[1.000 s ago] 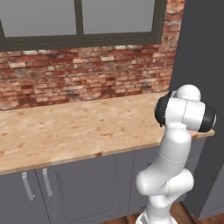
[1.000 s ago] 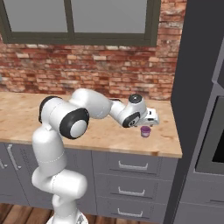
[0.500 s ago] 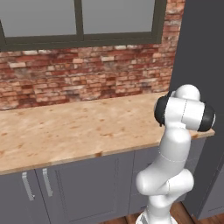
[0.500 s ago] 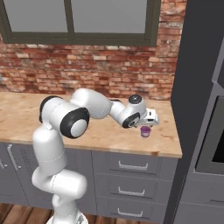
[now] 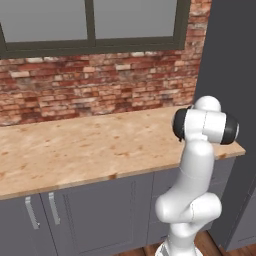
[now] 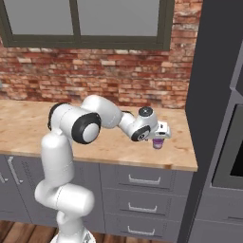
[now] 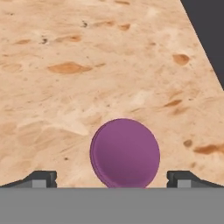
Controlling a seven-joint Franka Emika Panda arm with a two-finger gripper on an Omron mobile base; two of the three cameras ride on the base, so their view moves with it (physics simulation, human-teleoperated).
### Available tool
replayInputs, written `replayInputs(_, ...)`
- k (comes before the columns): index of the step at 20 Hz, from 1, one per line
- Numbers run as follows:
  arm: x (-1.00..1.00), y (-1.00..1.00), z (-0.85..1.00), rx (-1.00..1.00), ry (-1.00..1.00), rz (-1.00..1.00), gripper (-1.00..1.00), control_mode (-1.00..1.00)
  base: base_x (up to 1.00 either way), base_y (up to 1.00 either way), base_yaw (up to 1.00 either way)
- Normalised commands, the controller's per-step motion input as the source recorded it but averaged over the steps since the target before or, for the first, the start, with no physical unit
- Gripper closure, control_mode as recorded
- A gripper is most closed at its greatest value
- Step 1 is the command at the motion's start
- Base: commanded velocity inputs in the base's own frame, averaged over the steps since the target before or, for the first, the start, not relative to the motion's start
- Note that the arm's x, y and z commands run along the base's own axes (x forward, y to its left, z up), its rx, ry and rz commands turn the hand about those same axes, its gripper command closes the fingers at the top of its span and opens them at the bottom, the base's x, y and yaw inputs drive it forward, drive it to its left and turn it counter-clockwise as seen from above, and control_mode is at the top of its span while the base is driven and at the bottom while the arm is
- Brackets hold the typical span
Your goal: Pick the canned food and jam from the counter and place them in the cabinets closest to them.
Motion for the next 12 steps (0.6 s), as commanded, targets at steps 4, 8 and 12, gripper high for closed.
replayInputs(4, 0.14, -0.03, -0.27, -0.03, 0.0, 0.0, -1.0, -1.0, 0.0, 0.0, 0.0)
replayInputs(8, 0.0, 0.0, 0.0, 0.0, 0.0, 0.0, -1.0, -1.0, 0.0, 0.0, 0.0)
replayInputs(12, 0.09, -0.2, 0.0, 0.0, -0.01, 0.0, -1.0, -1.0, 0.0, 0.0, 0.0)
